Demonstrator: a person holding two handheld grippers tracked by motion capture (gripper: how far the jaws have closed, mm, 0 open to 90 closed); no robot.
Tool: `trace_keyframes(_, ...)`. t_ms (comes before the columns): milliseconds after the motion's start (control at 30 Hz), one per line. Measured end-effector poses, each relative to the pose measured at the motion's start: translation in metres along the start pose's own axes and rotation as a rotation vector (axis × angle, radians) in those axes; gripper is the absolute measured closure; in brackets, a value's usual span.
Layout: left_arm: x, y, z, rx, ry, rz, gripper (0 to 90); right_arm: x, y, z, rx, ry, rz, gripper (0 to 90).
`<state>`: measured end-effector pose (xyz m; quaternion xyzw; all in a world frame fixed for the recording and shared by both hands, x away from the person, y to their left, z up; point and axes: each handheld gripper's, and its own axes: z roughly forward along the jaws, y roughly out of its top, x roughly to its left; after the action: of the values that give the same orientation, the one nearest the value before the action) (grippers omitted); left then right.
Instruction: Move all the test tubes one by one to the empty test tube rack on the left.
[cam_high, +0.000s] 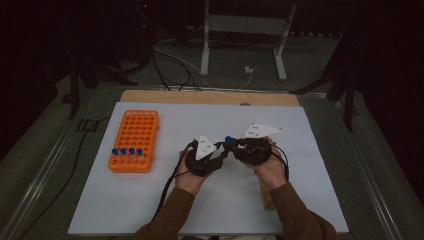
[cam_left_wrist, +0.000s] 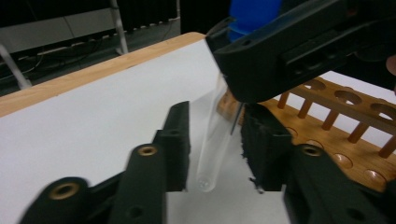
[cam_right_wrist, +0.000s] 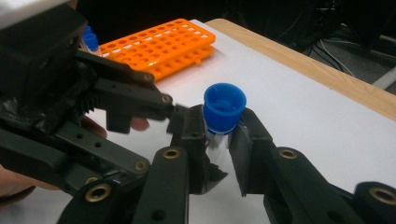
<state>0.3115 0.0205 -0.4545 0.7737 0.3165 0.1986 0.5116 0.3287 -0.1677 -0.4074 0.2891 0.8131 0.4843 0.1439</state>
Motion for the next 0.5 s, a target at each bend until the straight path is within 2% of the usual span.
trace_keyframes(233,-0.0008,-0.0005,-0.0004,-0.013,-0.012,0.002,75.7,0.0004,-0.0003,0.0005,0.005,0.010,-0.001,76.4)
trace_keyframes(333,-0.0020,-0.0011,-0.0011,-0.015,-0.015,0.014,77.4,0.0001,-0.0002,0.0005,0.004,0.018,0.006,76.3)
trace_keyframes(500,-0.0012,-0.0024,-0.0018,-0.016,-0.018,0.010,78.1,-0.0003,-0.0004,0.0008,0.006,0.025,0.007,74.4)
